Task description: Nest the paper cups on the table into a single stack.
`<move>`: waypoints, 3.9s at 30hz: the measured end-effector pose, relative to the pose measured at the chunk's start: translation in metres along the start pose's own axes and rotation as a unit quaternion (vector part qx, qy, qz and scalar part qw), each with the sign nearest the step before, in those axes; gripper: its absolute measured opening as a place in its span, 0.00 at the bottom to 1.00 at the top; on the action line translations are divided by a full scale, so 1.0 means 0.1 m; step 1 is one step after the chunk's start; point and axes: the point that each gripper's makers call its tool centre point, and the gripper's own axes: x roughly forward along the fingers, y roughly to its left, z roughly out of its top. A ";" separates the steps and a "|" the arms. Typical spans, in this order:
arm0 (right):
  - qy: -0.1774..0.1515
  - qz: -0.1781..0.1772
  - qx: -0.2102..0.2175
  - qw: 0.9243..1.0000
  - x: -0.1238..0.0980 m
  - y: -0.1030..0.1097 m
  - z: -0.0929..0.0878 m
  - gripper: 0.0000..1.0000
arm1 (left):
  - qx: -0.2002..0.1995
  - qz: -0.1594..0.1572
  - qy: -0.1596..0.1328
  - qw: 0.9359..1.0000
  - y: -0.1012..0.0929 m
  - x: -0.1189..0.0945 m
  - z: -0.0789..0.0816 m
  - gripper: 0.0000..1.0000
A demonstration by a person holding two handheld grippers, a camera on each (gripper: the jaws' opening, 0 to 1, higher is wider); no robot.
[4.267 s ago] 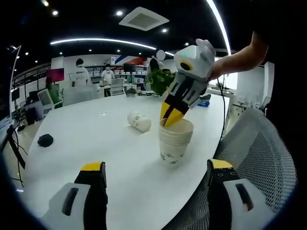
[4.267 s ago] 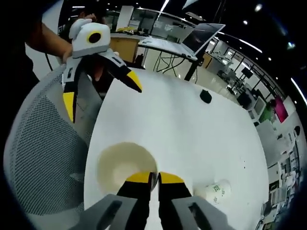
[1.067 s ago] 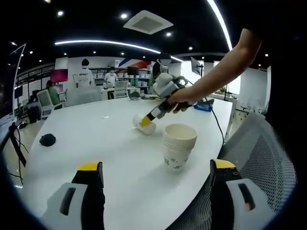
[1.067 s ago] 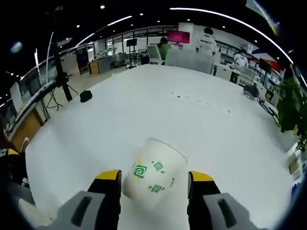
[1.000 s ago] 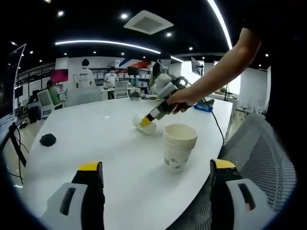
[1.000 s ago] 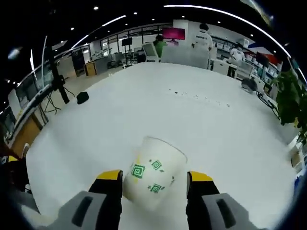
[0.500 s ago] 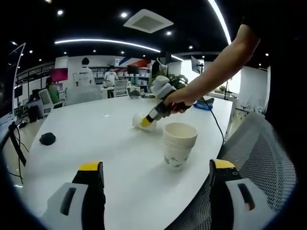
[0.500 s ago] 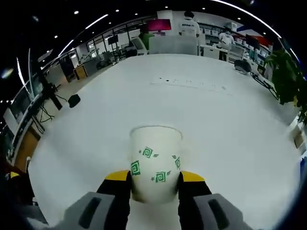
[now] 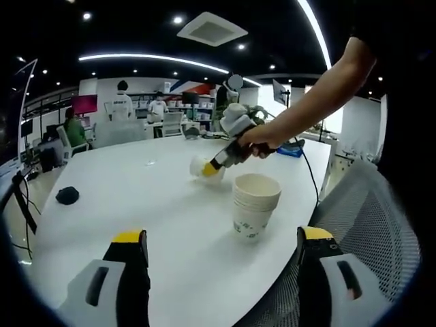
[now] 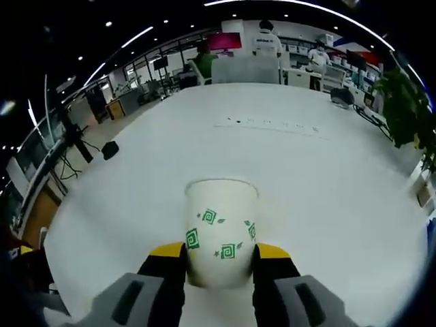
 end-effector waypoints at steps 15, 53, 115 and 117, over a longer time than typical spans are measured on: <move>-0.058 0.029 -0.023 0.998 -0.50 0.24 0.12 0.37 | -0.006 -0.010 0.001 1.000 -0.05 0.01 0.02 0.91; -0.190 0.111 -0.097 0.971 -1.65 0.90 0.22 0.37 | 0.024 -0.086 0.012 0.996 -0.08 0.31 1.06 0.64; -0.190 0.206 -0.406 0.870 -2.02 1.58 -0.45 0.40 | 0.152 -0.316 0.040 0.936 -1.00 0.27 1.28 0.00; -0.191 0.206 -0.399 0.873 -2.02 1.56 -0.46 0.41 | 0.151 -0.315 0.041 0.936 -0.99 0.27 1.28 0.00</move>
